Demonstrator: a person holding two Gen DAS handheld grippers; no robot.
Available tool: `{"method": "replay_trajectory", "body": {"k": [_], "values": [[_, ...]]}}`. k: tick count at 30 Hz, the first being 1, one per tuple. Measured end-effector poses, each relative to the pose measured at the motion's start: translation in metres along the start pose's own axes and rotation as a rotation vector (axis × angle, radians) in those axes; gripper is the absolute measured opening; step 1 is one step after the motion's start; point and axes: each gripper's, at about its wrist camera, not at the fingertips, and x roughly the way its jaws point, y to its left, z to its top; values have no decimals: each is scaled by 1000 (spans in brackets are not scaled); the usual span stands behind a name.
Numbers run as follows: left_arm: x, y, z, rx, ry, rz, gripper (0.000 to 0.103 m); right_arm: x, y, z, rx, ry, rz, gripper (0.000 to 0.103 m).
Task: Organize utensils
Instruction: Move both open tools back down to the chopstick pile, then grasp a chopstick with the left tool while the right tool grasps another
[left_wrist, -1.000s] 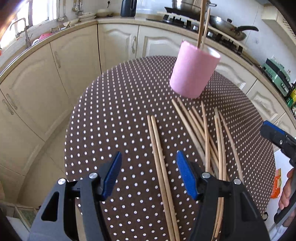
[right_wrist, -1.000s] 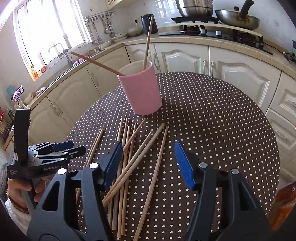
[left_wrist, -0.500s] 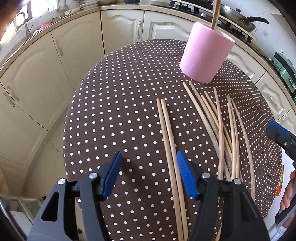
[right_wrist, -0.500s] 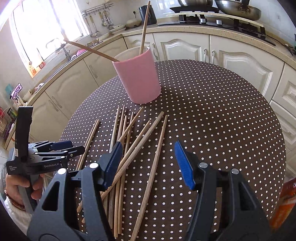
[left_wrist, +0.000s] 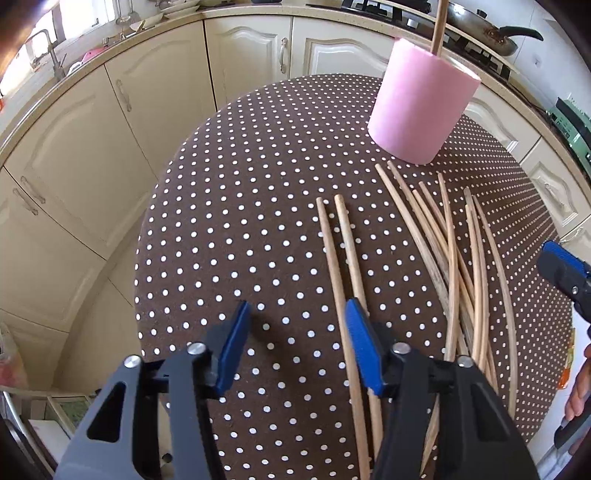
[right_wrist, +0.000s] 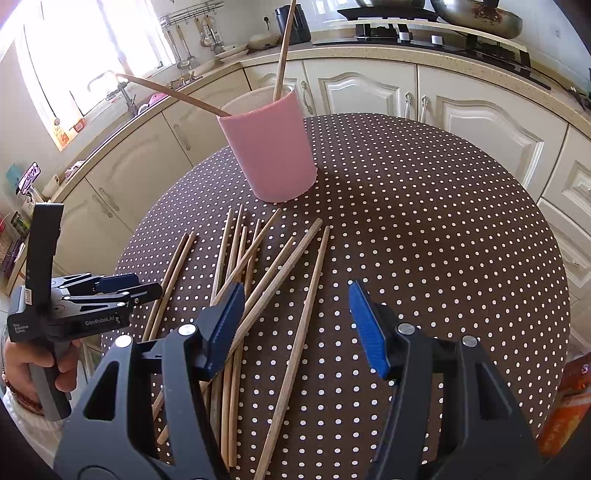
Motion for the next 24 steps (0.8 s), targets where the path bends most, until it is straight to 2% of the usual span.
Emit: {"method": "replay_trajectory", "body": {"k": [6,9,11,13,15,18,19,20,22,24], "values": [[2,-5,-1,27,-4,21,48,5,-1,-1,-6,18,-14,59],[1,-13,-2,44,2,6,33,11,-2,-2,-22,57,-30,59],[1,-19,-3,69,2,28,24,16,-2,-3,-34,88,-42,59],[0,-21,-4,75,3,41,19,19,-1,-4,-51,112,-57,59],[-2,-21,-6,74,18,16,19,25,2,-6,-71,140,-62,59],[-2,-23,-6,96,23,25,18,31,6,-6,-94,178,-71,58],[-2,-23,-5,94,24,28,16,35,9,-6,-103,197,-70,54],[-1,-24,-5,91,23,32,11,39,10,-5,-113,213,-77,46],[-1,-24,-7,79,22,28,8,47,12,-1,-132,254,-92,34],[-1,-24,-6,74,23,20,7,56,13,2,-154,301,-102,33]]}}
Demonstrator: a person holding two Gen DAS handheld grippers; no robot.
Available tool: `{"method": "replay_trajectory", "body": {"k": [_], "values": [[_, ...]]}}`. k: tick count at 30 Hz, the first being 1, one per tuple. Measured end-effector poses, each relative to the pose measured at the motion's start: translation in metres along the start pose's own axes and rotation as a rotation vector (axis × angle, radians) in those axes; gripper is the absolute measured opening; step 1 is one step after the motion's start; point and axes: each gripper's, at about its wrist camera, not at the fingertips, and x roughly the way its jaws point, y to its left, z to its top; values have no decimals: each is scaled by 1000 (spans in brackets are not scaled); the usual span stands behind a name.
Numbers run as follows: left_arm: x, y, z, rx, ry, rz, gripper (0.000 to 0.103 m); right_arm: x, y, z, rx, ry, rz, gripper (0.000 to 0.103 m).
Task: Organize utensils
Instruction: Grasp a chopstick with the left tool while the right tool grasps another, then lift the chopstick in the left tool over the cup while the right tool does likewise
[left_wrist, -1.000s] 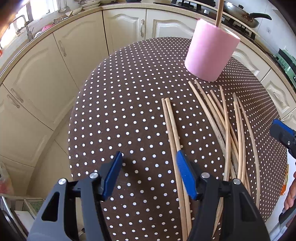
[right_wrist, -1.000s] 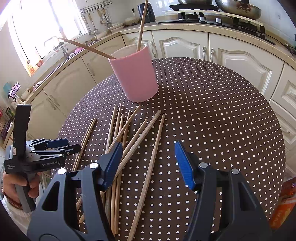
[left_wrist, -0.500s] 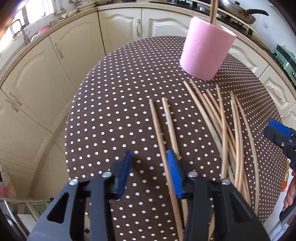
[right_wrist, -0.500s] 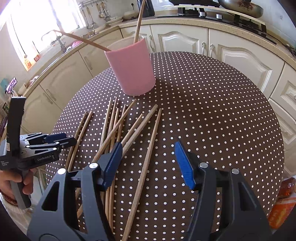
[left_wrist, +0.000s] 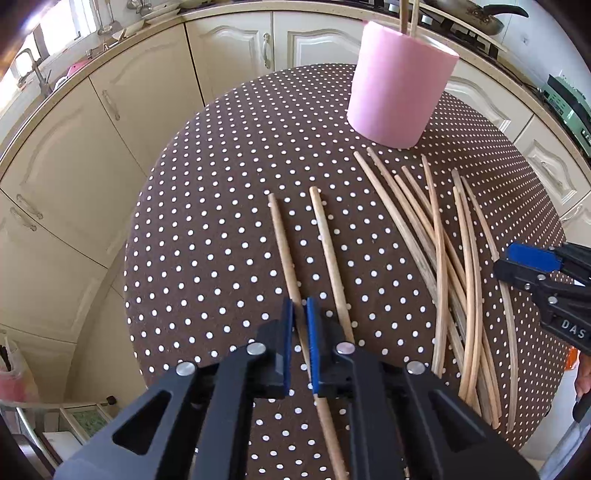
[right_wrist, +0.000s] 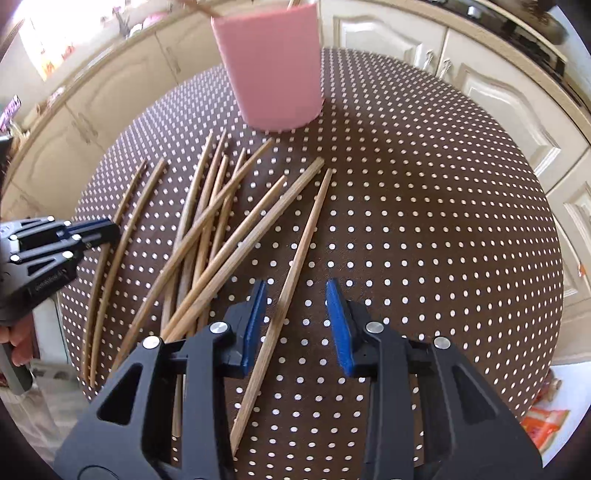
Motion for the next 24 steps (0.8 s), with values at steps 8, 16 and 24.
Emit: {"method": "replay_trajectory", "body": {"k": [8,16,24], "values": [[7,9,10,-36,-21,-42,6,18,10,26,-64,92,-56,11],[-8,22,16,-85,-112,-79,5,15,-14,29,-9,48,-2,7],[-49,20,19,-102,-263,-134,5,-18,-43,18,59,-93,75,7]]}}
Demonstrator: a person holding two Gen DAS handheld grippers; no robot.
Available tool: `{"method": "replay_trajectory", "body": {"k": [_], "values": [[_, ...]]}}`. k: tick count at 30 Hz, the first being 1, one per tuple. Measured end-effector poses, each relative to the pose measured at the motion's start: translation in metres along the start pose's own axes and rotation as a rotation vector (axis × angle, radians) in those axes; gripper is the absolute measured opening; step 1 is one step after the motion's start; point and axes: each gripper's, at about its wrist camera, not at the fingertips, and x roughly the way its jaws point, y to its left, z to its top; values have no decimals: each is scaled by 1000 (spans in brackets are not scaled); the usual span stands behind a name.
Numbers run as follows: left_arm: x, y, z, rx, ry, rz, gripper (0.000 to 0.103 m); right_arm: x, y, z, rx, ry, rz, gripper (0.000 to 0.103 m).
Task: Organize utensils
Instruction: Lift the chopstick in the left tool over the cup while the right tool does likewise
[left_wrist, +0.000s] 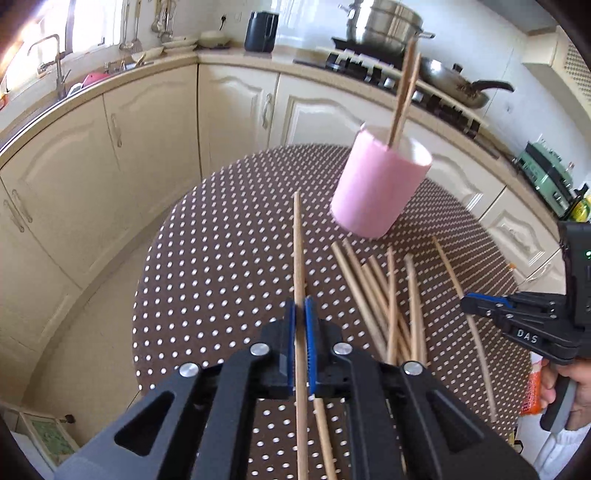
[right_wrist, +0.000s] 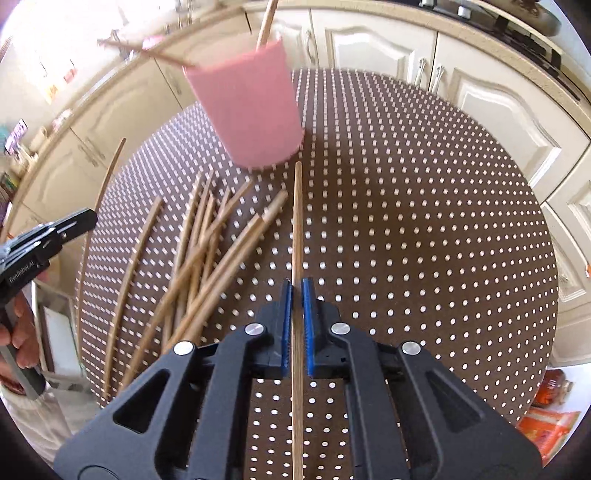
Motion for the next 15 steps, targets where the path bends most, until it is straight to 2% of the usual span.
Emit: {"method": "replay_trajectory", "body": {"k": [7,15], "values": [[-23,-26,7,54,-92,-76,5,-34,-1,0,5,-111,72,7],[-31,-63,11,129,-143,-168,5,-64,0,8,19,-221,138,7]]}}
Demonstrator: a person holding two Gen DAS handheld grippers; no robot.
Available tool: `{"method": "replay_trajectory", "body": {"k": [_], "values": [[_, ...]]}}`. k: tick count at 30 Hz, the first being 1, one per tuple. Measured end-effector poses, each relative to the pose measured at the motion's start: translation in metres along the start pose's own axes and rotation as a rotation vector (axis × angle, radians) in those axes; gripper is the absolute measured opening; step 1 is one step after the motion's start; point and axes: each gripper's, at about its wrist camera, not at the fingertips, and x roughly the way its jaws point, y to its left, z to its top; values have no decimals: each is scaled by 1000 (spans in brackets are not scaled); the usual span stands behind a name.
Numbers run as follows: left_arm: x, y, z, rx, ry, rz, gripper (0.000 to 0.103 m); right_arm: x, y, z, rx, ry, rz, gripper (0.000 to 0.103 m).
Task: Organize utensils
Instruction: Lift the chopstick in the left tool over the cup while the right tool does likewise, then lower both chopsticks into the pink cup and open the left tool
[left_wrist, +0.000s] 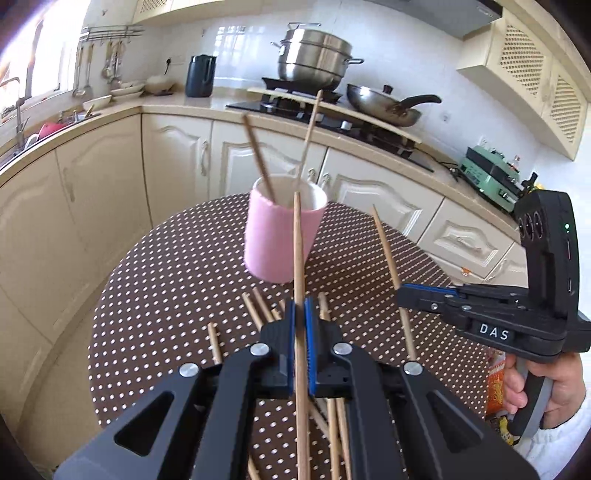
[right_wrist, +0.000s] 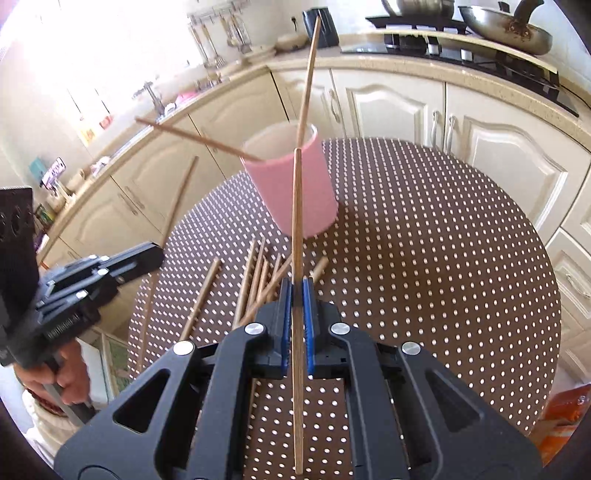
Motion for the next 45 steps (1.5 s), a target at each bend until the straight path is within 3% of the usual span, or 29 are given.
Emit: {"method": "replay_trajectory", "body": {"k": [9,23,39,45], "values": [[5,-30,34,55,-136,-22,6,-30,17,28,-15,-147,51,7],[26,-35,95,21,-384,-4,6,-32,21,84,-29,-286,83,6],[40,-22,135,-41,-672,105,6,-35,18,152,-58,-423,106,6],[43,-20,140,-56,-746,146,6,-41,20,169,-75,-479,104,6]]}}
